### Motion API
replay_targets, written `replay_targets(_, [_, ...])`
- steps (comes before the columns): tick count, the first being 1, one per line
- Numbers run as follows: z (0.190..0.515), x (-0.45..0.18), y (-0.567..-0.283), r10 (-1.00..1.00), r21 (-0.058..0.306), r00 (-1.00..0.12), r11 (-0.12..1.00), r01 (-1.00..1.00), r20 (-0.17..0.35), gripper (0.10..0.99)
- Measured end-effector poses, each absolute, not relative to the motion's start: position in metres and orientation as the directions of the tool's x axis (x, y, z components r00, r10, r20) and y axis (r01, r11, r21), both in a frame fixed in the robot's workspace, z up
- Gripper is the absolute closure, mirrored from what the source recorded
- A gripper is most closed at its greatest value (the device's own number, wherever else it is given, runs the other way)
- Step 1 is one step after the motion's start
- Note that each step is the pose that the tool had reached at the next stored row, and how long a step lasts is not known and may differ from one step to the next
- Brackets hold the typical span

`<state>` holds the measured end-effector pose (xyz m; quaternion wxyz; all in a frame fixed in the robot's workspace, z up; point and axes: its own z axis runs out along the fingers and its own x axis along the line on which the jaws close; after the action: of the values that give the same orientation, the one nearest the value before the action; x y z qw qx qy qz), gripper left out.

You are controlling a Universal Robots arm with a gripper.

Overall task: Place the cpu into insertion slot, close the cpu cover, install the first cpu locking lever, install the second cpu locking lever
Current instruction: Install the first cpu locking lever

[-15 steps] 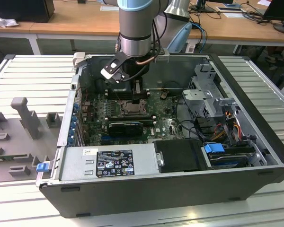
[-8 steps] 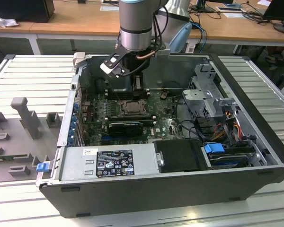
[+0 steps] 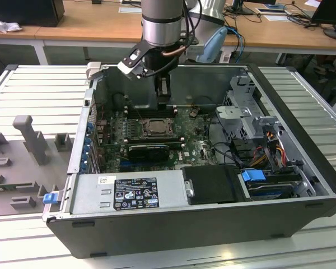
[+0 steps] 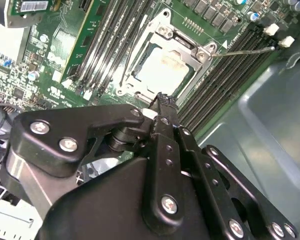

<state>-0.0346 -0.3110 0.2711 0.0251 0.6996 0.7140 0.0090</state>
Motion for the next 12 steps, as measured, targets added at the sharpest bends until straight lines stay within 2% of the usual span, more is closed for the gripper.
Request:
replay_targets(7, [0.2784, -0.0345, -0.311, 0.999, 0.048, -0.025, 0.026, 0.999, -0.023, 0.98])
replay_targets(12, [0.2781, -0.0346, -0.311, 0.987, 0.048, -0.157, 0.158, 0.986, -0.024, 0.98])
